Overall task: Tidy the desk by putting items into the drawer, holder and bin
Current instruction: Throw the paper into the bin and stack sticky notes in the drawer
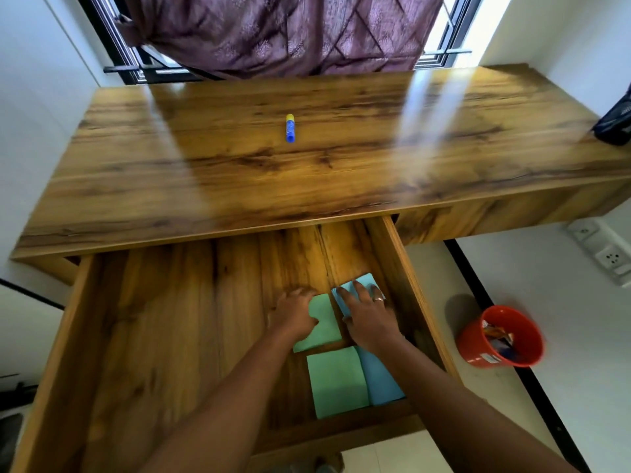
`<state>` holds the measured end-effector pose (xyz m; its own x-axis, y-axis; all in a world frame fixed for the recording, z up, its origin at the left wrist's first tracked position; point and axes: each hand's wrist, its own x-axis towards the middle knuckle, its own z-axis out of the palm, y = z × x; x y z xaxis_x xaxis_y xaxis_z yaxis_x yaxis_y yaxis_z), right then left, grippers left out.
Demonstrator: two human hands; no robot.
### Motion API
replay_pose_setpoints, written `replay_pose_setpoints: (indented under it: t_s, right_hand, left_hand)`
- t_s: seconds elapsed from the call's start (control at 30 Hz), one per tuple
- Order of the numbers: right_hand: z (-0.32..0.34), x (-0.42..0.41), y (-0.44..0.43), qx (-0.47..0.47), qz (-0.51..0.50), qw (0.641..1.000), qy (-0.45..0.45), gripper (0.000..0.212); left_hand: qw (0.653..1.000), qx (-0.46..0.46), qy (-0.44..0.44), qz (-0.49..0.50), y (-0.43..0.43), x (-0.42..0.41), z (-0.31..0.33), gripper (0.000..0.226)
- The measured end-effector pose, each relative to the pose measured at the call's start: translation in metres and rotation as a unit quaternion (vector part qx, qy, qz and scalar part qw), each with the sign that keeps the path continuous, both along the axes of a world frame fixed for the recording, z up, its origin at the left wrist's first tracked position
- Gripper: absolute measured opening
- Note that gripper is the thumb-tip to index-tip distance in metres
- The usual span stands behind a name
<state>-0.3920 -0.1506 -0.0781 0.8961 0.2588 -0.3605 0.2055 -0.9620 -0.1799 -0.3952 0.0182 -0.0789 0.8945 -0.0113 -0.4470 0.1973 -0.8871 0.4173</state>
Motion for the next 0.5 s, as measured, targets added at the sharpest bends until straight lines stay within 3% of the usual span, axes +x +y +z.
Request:
replay_pose_setpoints:
  t_s: [0.13,0.5]
  right_hand:
    - [0.002,0.016,0.001,-0.033,0.016,0.999,0.028,0.064]
    - [0.007,-0.001,-0.003,-0.035,-0.029,0.999,0.028,0.062]
  left_hand:
    - [0.999,0.047,-0.013,-0.008,0.004,-0.02,-0.012,0.083]
    - [0.996,0.065,-0.039,-0.04,-0.013,-0.031,-0.009,0.088]
